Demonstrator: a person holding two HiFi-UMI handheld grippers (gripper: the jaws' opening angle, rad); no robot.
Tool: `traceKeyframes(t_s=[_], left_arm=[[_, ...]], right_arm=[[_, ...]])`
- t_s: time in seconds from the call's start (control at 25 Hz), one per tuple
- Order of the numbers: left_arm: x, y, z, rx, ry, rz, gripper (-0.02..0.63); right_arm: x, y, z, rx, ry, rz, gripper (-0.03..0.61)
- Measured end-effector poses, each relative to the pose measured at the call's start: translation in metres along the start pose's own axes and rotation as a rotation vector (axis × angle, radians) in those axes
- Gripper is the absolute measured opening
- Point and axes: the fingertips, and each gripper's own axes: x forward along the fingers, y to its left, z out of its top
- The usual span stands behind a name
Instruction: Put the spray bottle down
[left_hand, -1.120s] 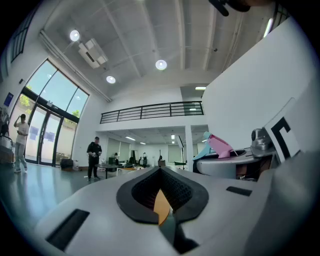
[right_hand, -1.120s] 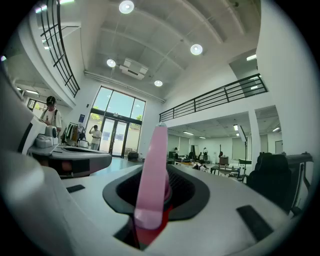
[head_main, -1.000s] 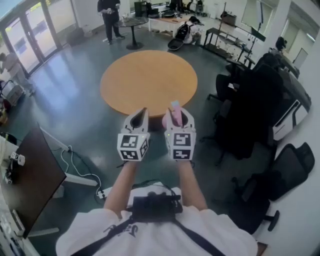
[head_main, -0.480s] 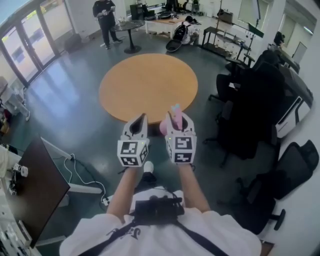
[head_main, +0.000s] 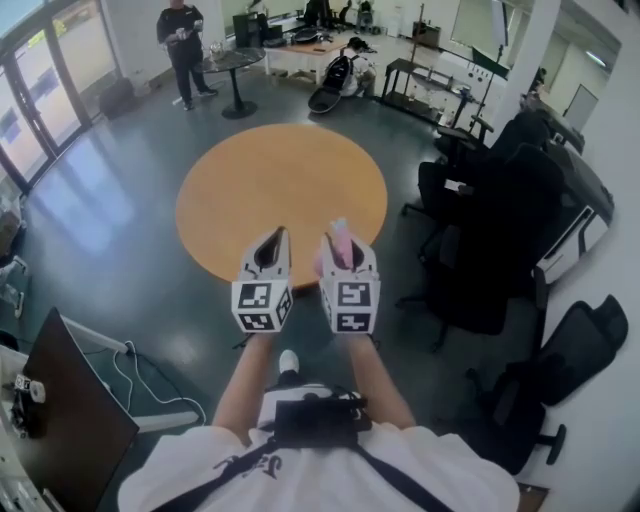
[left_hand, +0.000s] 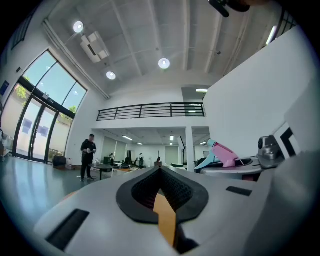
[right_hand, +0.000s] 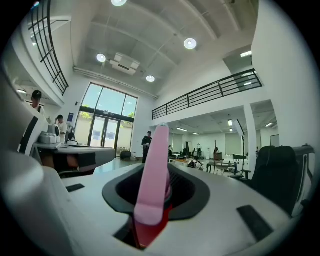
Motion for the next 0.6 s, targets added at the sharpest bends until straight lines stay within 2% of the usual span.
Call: traceKeyframes(t_s=[0.24,0.4,0.6], left_arm=[[0.063,0.055,0.002,-0.001,-0.007,-0.023,0.012],[0.088,0.090,-0.006,0.020,-0.002,-0.041,0.012],[0.109,0.126,-0.009,-0.011,-0.026,-0.043,0.012]], right_arm=[[0.084,0.007,0.007,-0.035,0.031,-0.049,0.133],[0.132,0.024,0.008,-0.023,0.035,-0.038,0.132],[0.168,0.043,0.004,-0.053,0.035,-0.018,0.133]])
